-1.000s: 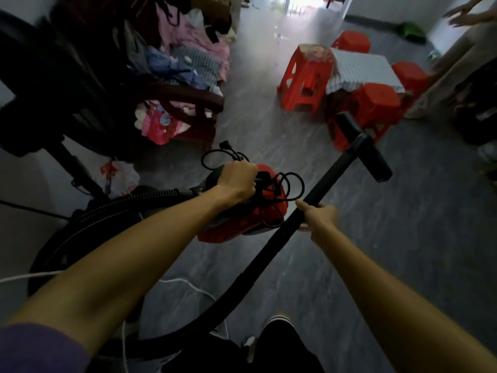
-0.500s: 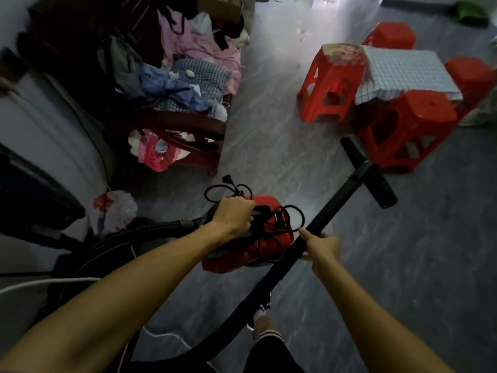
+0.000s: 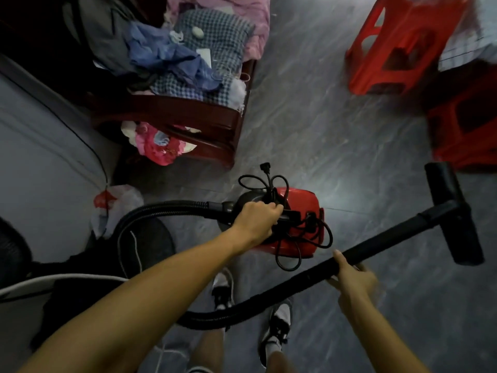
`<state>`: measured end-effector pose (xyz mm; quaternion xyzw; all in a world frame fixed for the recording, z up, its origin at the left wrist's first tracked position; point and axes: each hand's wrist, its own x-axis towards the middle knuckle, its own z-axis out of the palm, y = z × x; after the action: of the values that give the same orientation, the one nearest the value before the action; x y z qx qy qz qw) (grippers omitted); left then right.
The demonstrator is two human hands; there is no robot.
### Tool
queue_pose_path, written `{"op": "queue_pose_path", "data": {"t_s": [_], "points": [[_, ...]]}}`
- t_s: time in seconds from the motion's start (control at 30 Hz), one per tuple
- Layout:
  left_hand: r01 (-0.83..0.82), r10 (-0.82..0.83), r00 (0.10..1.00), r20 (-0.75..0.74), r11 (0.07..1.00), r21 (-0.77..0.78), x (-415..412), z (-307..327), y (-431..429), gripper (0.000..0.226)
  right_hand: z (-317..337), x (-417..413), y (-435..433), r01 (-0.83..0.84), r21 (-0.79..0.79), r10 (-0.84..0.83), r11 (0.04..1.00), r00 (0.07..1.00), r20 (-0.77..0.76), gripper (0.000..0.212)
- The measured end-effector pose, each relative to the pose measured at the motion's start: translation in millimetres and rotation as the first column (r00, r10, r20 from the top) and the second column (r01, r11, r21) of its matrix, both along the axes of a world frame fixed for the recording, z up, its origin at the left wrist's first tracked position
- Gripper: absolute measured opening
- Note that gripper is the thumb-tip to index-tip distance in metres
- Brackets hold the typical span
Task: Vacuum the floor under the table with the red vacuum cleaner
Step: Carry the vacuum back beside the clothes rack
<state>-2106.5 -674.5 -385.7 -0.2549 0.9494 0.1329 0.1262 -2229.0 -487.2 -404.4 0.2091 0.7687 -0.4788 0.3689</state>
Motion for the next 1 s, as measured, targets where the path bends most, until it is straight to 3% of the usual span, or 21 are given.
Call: {"op": "queue_pose_path", "data": {"t_s": [0.2, 0.37, 0.57, 0.7, 0.87, 1.0], "points": [[0.104, -0.105, 0.992, 0.067, 0.994, 0.023, 2, -98, -90, 0.029, -98, 18, -87, 0.049, 0.054, -0.052, 0.997, 0.997, 0.064, 0.025], [0.136, -0.146, 0.976, 0.160, 0.988, 0.067, 25, -183, -163, 0.035, -188, 55, -155, 0.044, 0.145, -0.065, 0.988, 0.987, 0.147, 0.030], [0.160, -0.151, 0.974, 0.172, 0.986, -0.041, 63, -265, -231, 0.048, -273, 95, -218, 0.030, 0.193, -0.074, 0.981, 0.971, 0.225, 0.033], [0.150, -0.139, 0.977, 0.164, 0.987, -0.059, 84, -292, -258, 0.046, -311, 109, -244, -0.003, 0.190, -0.051, 0.982, 0.959, 0.280, 0.033], [0.006, -0.005, 0.992, 0.127, 1.000, -0.002, 103, -307, -281, 0.026, -336, 126, -263, -0.032, 0.226, -0.043, 0.974, 0.947, 0.320, 0.027], [-0.080, 0.075, 0.992, 0.102, 0.996, 0.050, 102, -318, -291, 0.026, -354, 139, -270, -0.065, 0.249, -0.024, 0.966, 0.940, 0.339, 0.030]]}}
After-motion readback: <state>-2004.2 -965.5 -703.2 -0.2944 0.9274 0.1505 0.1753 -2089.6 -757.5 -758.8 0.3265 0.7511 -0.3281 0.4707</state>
